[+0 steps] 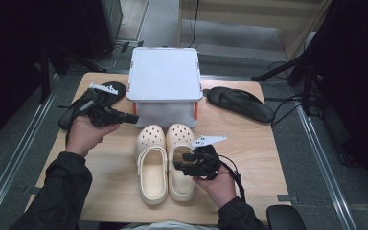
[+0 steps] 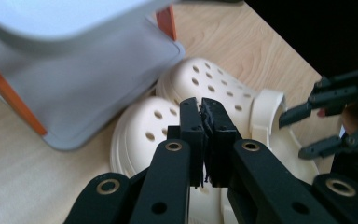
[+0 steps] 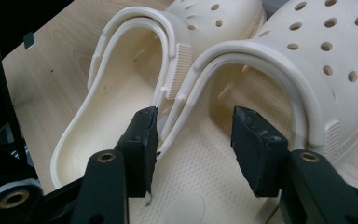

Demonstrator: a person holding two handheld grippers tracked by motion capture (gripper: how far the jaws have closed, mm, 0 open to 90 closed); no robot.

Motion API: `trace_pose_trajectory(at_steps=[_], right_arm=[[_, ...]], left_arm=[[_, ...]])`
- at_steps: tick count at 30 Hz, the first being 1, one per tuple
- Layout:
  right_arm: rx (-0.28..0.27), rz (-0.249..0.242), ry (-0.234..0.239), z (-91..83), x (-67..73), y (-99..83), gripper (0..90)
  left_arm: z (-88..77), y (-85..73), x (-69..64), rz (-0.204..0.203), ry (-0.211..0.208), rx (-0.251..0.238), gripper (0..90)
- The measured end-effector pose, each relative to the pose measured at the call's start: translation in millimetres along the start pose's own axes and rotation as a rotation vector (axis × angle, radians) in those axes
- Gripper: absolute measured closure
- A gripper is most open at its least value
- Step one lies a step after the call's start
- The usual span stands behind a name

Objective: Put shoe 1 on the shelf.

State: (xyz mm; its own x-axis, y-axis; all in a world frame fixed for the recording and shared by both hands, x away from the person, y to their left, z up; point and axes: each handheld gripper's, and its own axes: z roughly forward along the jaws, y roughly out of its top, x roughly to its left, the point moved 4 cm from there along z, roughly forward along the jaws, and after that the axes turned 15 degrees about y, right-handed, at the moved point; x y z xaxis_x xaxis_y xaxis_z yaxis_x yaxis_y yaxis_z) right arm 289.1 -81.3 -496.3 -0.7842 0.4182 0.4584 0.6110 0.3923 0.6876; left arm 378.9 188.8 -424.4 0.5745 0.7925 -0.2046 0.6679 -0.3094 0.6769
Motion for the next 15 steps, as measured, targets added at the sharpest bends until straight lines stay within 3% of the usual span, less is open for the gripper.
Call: trace_pose_trajectory(at_steps=[10, 15], right_arm=[[0.003, 0.009, 0.004, 3.6, -1.1, 0.1, 50.4], [0.003, 0.012, 0.004, 6.3, -0.2, 0.0, 49.3]], left_arm=[[3.6, 36.3, 9.1, 0.007, 0.005, -0.015, 87.7], [9.9, 53.2, 11.2, 0.014, 0.029, -0.008, 87.6]])
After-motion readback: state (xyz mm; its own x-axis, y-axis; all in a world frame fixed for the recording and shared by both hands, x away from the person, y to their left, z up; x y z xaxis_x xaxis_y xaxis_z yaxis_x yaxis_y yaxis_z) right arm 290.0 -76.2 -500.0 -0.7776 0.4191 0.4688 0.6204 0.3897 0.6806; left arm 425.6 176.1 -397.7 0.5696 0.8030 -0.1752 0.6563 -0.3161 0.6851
